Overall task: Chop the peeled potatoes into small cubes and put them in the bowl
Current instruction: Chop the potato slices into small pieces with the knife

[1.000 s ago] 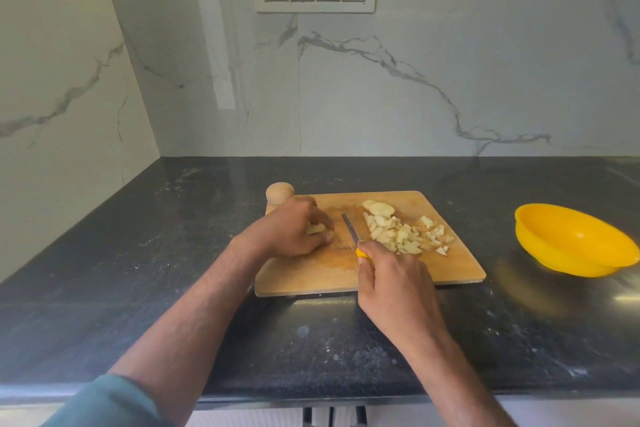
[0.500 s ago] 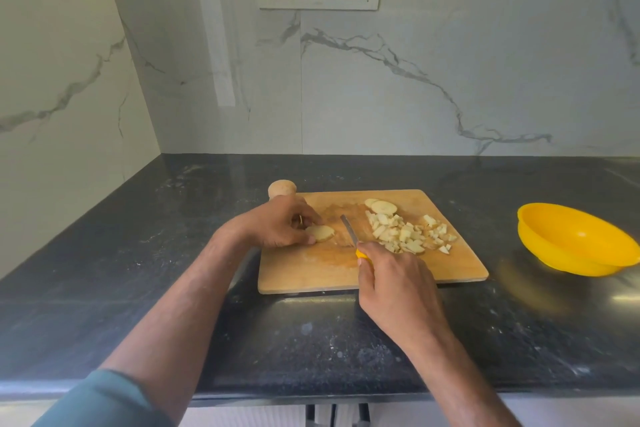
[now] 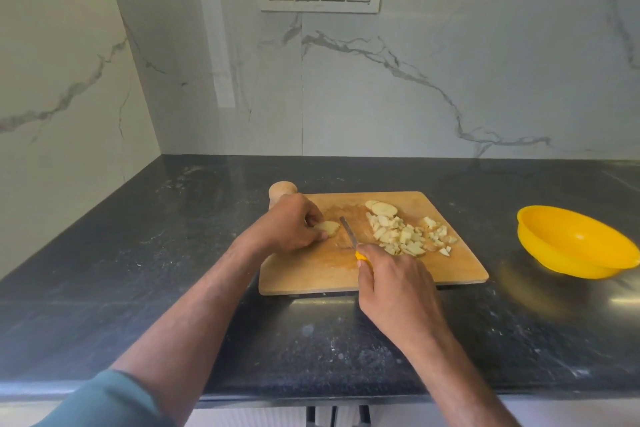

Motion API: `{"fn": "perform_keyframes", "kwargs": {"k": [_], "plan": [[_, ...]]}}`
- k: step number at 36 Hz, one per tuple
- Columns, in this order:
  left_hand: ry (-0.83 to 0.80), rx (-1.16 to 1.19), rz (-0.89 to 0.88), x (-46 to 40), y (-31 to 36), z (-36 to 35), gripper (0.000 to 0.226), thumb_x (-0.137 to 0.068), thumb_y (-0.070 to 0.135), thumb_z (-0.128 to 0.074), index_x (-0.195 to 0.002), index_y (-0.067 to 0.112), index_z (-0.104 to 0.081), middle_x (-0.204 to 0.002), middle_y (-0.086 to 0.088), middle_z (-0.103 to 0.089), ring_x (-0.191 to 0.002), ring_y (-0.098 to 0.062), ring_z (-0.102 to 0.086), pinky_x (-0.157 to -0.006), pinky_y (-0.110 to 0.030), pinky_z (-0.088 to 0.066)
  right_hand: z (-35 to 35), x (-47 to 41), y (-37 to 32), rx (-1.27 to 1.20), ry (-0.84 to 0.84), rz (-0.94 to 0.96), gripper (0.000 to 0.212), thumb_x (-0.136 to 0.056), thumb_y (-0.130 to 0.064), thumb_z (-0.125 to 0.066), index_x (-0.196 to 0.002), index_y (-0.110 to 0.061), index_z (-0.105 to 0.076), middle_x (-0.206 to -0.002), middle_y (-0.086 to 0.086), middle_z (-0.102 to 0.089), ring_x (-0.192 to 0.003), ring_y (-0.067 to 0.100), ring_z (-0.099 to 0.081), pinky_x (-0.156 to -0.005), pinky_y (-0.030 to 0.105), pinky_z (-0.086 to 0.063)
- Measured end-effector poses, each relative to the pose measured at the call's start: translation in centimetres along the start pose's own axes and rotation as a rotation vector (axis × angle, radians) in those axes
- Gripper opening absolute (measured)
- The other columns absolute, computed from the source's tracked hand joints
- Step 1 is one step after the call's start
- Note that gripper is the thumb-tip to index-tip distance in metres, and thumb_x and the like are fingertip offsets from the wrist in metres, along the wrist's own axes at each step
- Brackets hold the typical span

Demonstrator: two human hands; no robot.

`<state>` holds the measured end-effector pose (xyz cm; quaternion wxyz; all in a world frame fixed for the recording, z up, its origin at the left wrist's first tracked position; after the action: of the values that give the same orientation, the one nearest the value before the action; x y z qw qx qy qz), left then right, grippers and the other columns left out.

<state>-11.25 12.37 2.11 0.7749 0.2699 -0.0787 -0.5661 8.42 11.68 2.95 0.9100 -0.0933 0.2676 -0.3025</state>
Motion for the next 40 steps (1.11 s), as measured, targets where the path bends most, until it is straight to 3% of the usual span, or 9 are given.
{"fn": "perform_keyframes", "kwargs": {"k": [2,8,12,15,17,22,35,38,40], "plan": [[0.032,0.007,0.027,0.1,0.0,0.0,0.035,-0.086,0.031,-0.081,-0.113,0.01,-0.076,-0.101,-0.001,-0.072,-0.092,-0.016,-0.065,-0.088,-0.036,-0.059,0.0,-0.1,0.1,0.002,0.004,-0.009,0.036,-0.103,-0.034,-0.047,-0.138,-0.026,-0.056,-0.077,-0.013,-0.065,-0.055,0.001,-0.049,-0.055,0.004,-0.034],[0.104,-0.002,0.075,0.2,0.2,-0.1,0.031,-0.08,0.039,-0.085,-0.09,0.011,-0.077,-0.083,-0.002,-0.069,-0.08,-0.018,-0.063,-0.074,-0.038,-0.059,0.2,0.0,-0.1,0.061,0.024,-0.004,0.04,-0.103,-0.039,-0.046,-0.141,-0.026,-0.052,-0.089,-0.008,-0.07,-0.065,0.008,-0.048,-0.052,0.011,-0.028],[0.018,0.03,0.06,0.1,-0.3,-0.2,0.036,-0.079,0.043,-0.086,-0.083,0.01,-0.073,-0.081,0.003,-0.066,-0.072,-0.016,-0.058,-0.072,-0.04,-0.057,0.3,-0.5,0.3,0.06,0.016,-0.025,0.036,-0.102,-0.037,-0.049,-0.134,-0.025,-0.058,-0.092,-0.008,-0.072,-0.068,0.007,-0.054,-0.059,0.011,-0.035],[-0.079,0.05,0.035,0.3,-0.7,0.0,0.023,-0.084,0.034,-0.083,-0.1,0.018,-0.076,-0.095,0.004,-0.07,-0.084,-0.012,-0.064,-0.082,-0.035,-0.058,0.5,-0.9,0.4,0.042,0.016,-0.036,0.03,-0.102,-0.033,-0.051,-0.127,-0.024,-0.063,-0.09,-0.009,-0.071,-0.065,0.006,-0.047,-0.047,0.008,-0.026],[-0.096,0.052,0.019,0.3,-0.8,0.3,0.032,-0.087,0.025,-0.08,-0.117,0.014,-0.075,-0.105,0.002,-0.072,-0.095,-0.01,-0.065,-0.087,-0.024,-0.056,0.5,-1.0,0.3,0.045,0.012,-0.03,0.027,-0.102,-0.031,-0.051,-0.124,-0.023,-0.064,-0.089,-0.009,-0.07,-0.065,0.006,-0.048,-0.046,0.009,-0.025],[-0.071,0.08,0.013,0.3,-0.8,0.8,0.024,-0.088,0.019,-0.08,-0.112,0.014,-0.079,-0.105,0.002,-0.073,-0.098,-0.012,-0.064,-0.096,-0.034,-0.055,0.0,-1.3,-0.8,0.065,0.013,-0.001,0.025,-0.102,-0.027,-0.051,-0.121,-0.017,-0.064,-0.092,-0.004,-0.071,-0.066,0.006,-0.046,-0.049,0.011,-0.023],[-0.037,0.112,-0.008,0.5,-0.5,0.8,0.018,-0.09,0.02,-0.077,-0.107,0.014,-0.08,-0.101,0.003,-0.074,-0.094,-0.011,-0.067,-0.093,-0.033,-0.059,-0.4,-1.3,-1.5,0.061,0.002,0.027,0.029,-0.101,-0.026,-0.053,-0.126,-0.016,-0.064,-0.089,-0.004,-0.071,-0.063,0.006,-0.046,-0.046,0.008,-0.022],[-0.03,0.153,-0.02,0.6,-0.3,0.7,0.026,-0.09,0.032,-0.077,-0.108,0.012,-0.078,-0.092,0.007,-0.072,-0.085,-0.009,-0.066,-0.081,-0.026,-0.057,-0.5,-1.0,-0.8,0.04,0.017,-0.016,0.032,-0.1,-0.026,-0.054,-0.129,-0.017,-0.064,-0.086,-0.004,-0.073,-0.061,0.004,-0.049,-0.051,0.006,-0.027],[-0.009,0.163,-0.011,0.7,-0.2,0.5,0.04,-0.084,0.046,-0.08,-0.104,0.011,-0.076,-0.08,0.009,-0.062,-0.071,-0.005,-0.056,-0.068,-0.021,-0.046,-0.4,-0.8,-0.6,0.035,0.034,-0.033,0.033,-0.099,-0.026,-0.054,-0.129,-0.017,-0.064,-0.081,-0.004,-0.072,-0.057,0.005,-0.046,-0.048,0.006,-0.024]]}}
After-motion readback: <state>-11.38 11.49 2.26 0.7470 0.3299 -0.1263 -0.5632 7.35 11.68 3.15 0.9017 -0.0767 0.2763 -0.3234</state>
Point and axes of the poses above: each hand's wrist, its own x-axis away from the middle knuckle, its own z-axis out of the back of the hand, y = z × x, the point moved 9 cm from there along -x, towards the middle knuckle
